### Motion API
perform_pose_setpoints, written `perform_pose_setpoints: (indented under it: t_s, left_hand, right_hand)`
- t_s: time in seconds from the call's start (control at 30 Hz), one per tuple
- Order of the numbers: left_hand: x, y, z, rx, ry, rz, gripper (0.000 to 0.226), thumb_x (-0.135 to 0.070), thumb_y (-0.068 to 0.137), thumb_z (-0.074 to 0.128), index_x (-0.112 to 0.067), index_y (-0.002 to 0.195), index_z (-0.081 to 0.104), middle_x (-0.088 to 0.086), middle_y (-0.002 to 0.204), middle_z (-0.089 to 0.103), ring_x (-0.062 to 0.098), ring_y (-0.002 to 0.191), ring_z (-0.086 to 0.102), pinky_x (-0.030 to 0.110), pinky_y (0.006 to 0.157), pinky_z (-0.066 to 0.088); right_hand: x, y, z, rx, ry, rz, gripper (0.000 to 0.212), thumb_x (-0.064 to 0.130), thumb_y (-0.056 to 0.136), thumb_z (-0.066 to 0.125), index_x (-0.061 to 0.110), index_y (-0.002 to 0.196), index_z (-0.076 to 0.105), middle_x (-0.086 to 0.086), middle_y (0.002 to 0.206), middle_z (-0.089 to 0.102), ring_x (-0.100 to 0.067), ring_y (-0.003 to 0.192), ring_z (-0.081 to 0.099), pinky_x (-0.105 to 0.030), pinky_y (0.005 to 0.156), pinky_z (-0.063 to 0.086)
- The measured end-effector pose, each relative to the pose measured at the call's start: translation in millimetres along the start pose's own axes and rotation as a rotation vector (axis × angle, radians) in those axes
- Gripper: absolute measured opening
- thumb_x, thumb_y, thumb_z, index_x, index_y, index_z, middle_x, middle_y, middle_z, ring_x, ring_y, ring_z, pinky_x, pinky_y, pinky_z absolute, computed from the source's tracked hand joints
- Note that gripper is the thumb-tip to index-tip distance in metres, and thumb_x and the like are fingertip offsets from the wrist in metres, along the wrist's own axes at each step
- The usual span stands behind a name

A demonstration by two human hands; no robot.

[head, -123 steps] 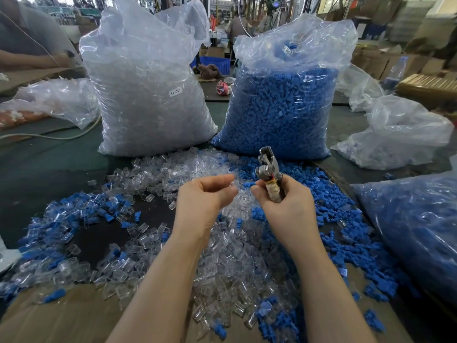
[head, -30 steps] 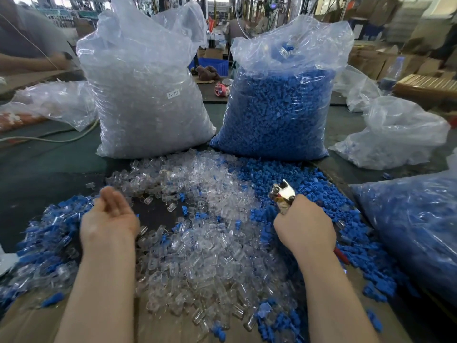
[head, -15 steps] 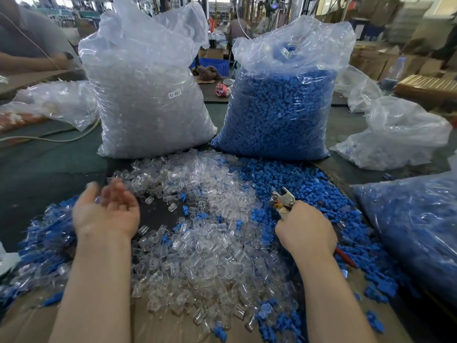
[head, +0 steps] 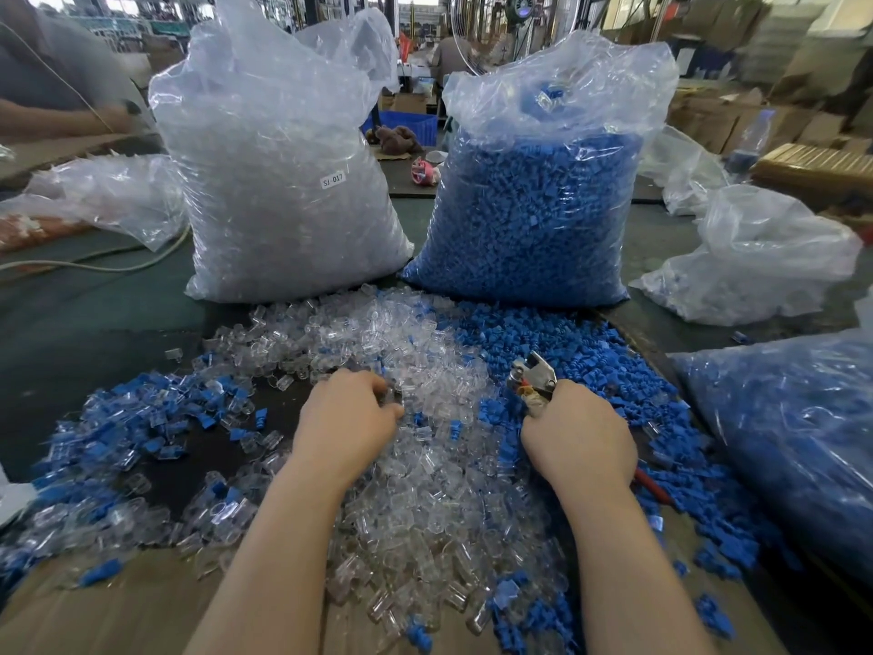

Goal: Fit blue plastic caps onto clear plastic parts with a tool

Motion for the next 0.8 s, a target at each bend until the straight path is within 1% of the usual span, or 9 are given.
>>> perform_pose_setpoints:
  t_s: [0.1,0.2,0.33,0.47,0.5,0.6,0.67,0.73,0.8]
  left_hand:
    - [1,-1,-1,-0.043,-0.035,0.011,0.020,-0.036,0.089,0.070,-0.028,0.107,0.064,-0.010,0.096,0.065,0.012,0.089,0.059,0.028,0.081,0.047]
    - [0,-2,-3,-0.048,-0.064,0.015,0.013,-0.032,0.089,0.070,-0.030,0.096,0.059,-0.016,0.084,0.059,0.008,0.082,0.057,0.028,0.074,0.045]
    - [1,-1,-5,-0.085,-0.065,0.013,0.003,-0.029,0.095,0.061,-0.031,0.092,0.060,-0.015,0.080,0.062,0.007,0.075,0.058,0.030,0.069,0.047]
    - [-1,-2,-10,-0.129,-0.191,0.009,0.012,-0.021,0.097,0.056,-0.031,0.096,0.064,-0.013,0.080,0.066,0.006,0.064,0.060,0.026,0.058,0.047]
    - [-2,-2,-10,-0.112,-0.197,0.017,0.013,-0.021,0.097,0.057,-0.031,0.096,0.065,-0.013,0.078,0.067,0.006,0.061,0.060,0.025,0.055,0.046]
    - [-3,-1,-4,0.003,-0.178,0.023,0.012,-0.021,0.092,0.067,-0.027,0.101,0.069,-0.016,0.084,0.065,0.000,0.073,0.060,0.015,0.057,0.042]
    - [-2,-1,-3,0.038,-0.189,0.013,0.017,-0.015,0.089,0.071,-0.027,0.101,0.070,-0.015,0.086,0.065,-0.002,0.075,0.060,0.010,0.053,0.039]
    - [-3,-2,-7,0.011,-0.202,0.019,0.021,-0.010,0.088,0.069,-0.032,0.089,0.069,-0.015,0.081,0.066,-0.003,0.068,0.061,0.006,0.046,0.038]
    - [-5,-4,-11,-0.040,-0.219,0.031,0.021,-0.012,0.088,0.070,-0.032,0.086,0.069,-0.016,0.076,0.067,-0.003,0.066,0.062,0.009,0.048,0.040]
  right_hand:
    - [0,0,1,0.019,-0.008,-0.001,0.014,0.029,0.089,0.057,0.021,0.088,0.046,0.005,0.069,0.039,-0.020,0.063,0.039,-0.029,0.057,0.031]
    - [0,1,2,0.041,0.006,-0.001,0.014,0.027,0.088,0.058,0.020,0.088,0.046,0.003,0.071,0.042,-0.021,0.065,0.042,-0.030,0.059,0.034]
    - [0,-1,1,0.019,0.000,-0.005,0.015,0.028,0.088,0.058,0.020,0.087,0.045,0.004,0.069,0.041,-0.018,0.060,0.037,-0.029,0.055,0.031]
    - [1,0,-3,-0.029,0.016,-0.014,0.014,0.025,0.088,0.056,0.020,0.086,0.043,0.004,0.068,0.039,-0.021,0.063,0.040,-0.030,0.055,0.031]
    - [1,1,-4,-0.041,0.023,-0.020,0.013,0.025,0.088,0.056,0.020,0.086,0.043,0.004,0.068,0.040,-0.020,0.062,0.039,-0.030,0.053,0.030]
    - [3,1,-7,-0.070,0.063,-0.043,0.012,0.025,0.087,0.056,0.020,0.085,0.046,0.005,0.068,0.043,-0.018,0.060,0.039,-0.031,0.055,0.032]
    - [4,2,-7,-0.072,0.087,-0.065,0.013,0.025,0.087,0.056,0.021,0.084,0.045,0.005,0.070,0.045,-0.017,0.060,0.040,-0.032,0.055,0.032]
    - [5,2,-6,-0.062,0.104,-0.088,0.015,0.023,0.087,0.055,0.021,0.081,0.042,0.004,0.071,0.047,-0.013,0.058,0.039,-0.032,0.052,0.029]
    - [6,2,-6,-0.052,0.107,-0.095,0.018,0.022,0.087,0.054,0.022,0.076,0.039,0.004,0.071,0.048,-0.011,0.058,0.040,-0.030,0.048,0.025]
Point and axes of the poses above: each hand's wrist, its own y-axis towards the middle knuckle, its own z-axis out of the palm, x = y × z, the point moved 5 cm from there along y, towards the middle knuckle
